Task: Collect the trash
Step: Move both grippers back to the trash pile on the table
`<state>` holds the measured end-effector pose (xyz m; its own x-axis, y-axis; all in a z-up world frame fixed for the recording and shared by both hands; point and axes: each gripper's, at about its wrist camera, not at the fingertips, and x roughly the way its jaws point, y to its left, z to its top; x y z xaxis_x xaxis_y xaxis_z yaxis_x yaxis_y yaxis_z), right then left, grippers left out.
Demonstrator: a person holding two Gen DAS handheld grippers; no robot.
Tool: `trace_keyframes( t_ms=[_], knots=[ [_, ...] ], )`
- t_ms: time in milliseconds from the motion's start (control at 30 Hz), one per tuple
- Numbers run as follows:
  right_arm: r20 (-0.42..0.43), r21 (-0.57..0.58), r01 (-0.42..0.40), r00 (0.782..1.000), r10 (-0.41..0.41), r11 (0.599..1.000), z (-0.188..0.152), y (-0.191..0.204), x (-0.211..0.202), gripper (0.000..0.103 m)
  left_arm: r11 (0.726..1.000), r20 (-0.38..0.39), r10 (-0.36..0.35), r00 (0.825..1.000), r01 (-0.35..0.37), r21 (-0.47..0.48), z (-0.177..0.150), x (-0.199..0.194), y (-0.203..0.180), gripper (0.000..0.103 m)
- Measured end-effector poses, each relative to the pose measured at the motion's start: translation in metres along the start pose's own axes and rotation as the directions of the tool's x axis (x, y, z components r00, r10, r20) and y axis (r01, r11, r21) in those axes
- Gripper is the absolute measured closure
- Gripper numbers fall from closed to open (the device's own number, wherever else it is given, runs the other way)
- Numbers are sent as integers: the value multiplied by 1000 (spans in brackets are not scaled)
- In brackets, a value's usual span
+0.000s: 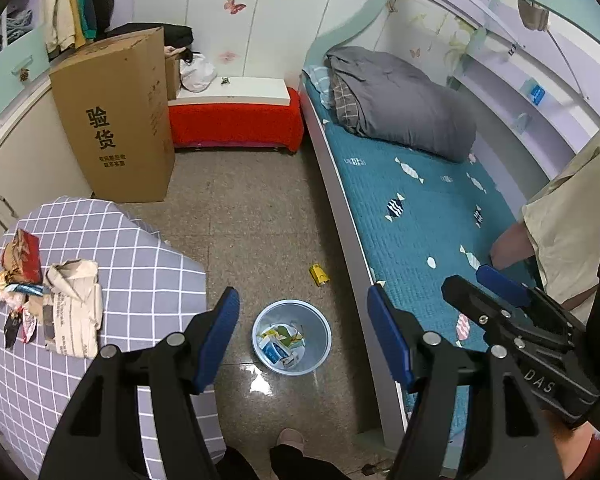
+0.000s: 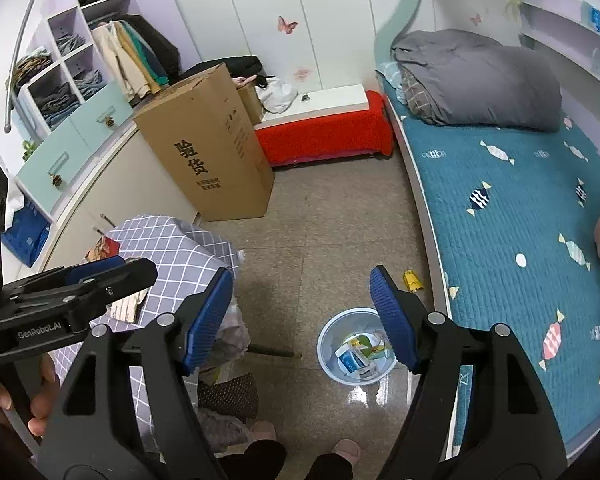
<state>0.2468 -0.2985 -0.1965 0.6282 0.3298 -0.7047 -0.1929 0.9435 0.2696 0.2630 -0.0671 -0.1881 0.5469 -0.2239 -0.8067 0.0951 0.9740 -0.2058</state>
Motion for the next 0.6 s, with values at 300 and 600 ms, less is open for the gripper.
trace_keyframes(
  t_ms=[300, 600],
  knots=[
    [-31, -70, -62, 998, 60, 996, -6, 36, 7, 32, 994, 39, 66, 997, -62, -95, -21, -33, 37, 38],
    [-104, -141, -166, 983, 152, 976, -16, 110, 38, 32, 962, 30, 151, 988, -140, -236, -48, -63, 118, 37]
  ],
)
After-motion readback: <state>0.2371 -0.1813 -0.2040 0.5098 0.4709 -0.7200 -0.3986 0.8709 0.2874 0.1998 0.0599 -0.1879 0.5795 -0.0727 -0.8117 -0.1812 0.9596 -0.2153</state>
